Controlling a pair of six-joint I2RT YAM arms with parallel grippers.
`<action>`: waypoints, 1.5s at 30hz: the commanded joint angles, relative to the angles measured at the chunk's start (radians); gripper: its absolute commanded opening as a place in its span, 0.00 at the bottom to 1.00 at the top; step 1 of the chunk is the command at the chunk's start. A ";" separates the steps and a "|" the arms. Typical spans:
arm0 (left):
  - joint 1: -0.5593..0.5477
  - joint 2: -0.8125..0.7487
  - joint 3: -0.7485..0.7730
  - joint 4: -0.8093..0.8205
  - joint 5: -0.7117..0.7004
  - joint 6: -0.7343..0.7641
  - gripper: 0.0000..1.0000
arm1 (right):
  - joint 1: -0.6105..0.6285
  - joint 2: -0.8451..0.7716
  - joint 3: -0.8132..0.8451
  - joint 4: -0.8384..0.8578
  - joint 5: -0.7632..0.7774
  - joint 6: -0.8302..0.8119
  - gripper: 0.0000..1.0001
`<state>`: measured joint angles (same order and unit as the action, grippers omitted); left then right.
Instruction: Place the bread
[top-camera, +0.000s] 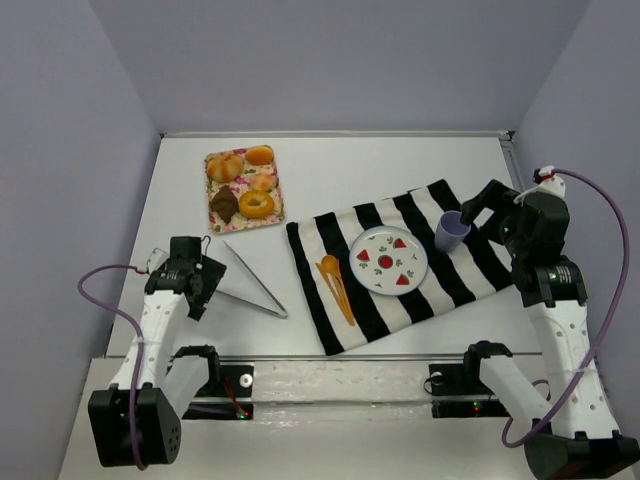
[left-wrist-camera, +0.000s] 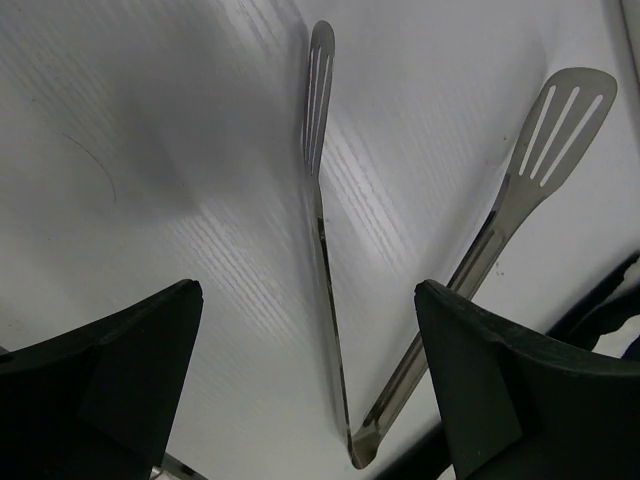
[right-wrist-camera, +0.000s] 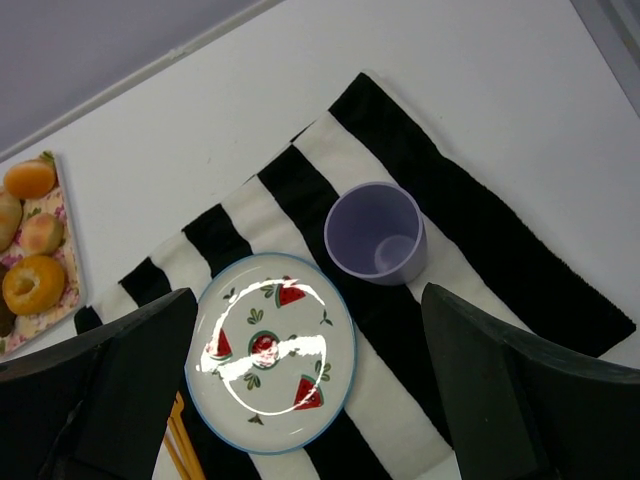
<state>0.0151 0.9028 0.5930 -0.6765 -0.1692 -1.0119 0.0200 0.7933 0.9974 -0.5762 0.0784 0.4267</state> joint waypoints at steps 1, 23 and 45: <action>0.000 0.028 -0.042 0.049 -0.026 -0.056 0.99 | -0.003 -0.014 -0.006 0.029 0.018 0.000 1.00; -0.101 0.249 -0.047 0.158 -0.026 -0.073 0.99 | -0.003 0.009 -0.026 0.026 0.083 0.009 1.00; -0.144 0.159 0.148 -0.043 -0.116 0.042 0.06 | -0.003 -0.046 -0.019 0.029 -0.014 -0.015 1.00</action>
<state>-0.1165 1.1713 0.6670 -0.6571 -0.2481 -1.0397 0.0200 0.7895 0.9665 -0.5762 0.1413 0.4347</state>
